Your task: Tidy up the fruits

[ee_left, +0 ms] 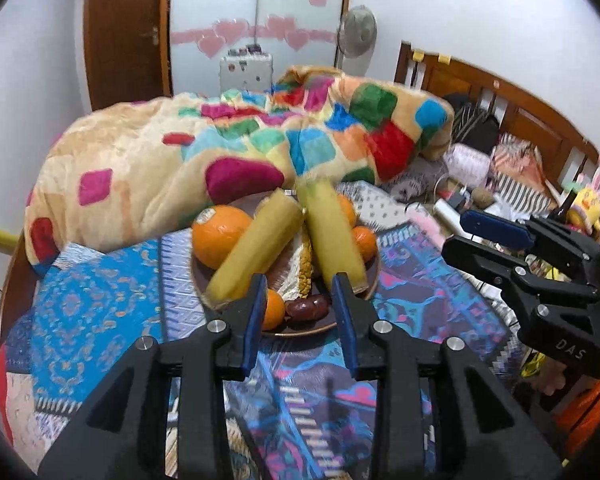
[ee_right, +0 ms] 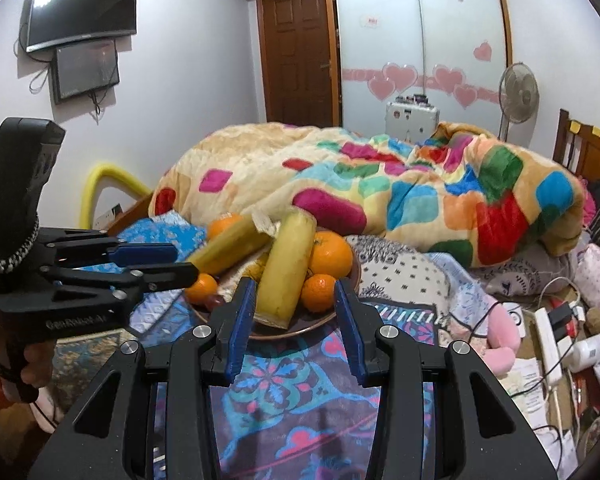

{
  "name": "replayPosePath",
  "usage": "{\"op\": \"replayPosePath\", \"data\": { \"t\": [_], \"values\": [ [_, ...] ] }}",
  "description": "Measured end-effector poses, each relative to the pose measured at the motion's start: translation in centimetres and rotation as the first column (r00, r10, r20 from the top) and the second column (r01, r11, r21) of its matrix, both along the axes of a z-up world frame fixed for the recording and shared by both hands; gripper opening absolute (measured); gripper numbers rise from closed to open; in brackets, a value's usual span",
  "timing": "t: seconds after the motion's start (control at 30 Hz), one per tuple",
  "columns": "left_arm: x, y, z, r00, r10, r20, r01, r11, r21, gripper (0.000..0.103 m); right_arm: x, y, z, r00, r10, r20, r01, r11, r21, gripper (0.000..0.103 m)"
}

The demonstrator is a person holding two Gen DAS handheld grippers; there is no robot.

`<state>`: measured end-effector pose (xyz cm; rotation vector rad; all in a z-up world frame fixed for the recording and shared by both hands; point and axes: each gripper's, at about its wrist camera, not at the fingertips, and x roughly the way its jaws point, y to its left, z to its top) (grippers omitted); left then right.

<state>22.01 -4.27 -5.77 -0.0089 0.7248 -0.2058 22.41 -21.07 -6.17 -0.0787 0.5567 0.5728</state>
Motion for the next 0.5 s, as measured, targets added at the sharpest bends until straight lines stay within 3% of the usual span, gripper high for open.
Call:
{"op": "replayPosePath", "data": {
  "t": [0.17,0.33,0.5],
  "values": [
    [-5.3,0.3,4.1,0.992,0.024,0.122,-0.024,1.0,-0.004,0.033,-3.7,-0.8,3.4,0.998,-0.012,0.066,0.009,0.999,0.035,0.037],
    [-11.4,0.2,7.7,0.967,0.028,0.254,-0.023,0.999,-0.021,0.034,-8.5,-1.7,6.9,0.987,-0.036,0.154,0.024,0.996,0.081,0.038],
    [-17.1,0.0,10.4,0.92,0.043,0.39,-0.032,0.999,-0.034,0.048,-12.6,-2.2,9.2,0.97,-0.068,0.234,0.042,0.992,0.115,0.043]
  ]
}}
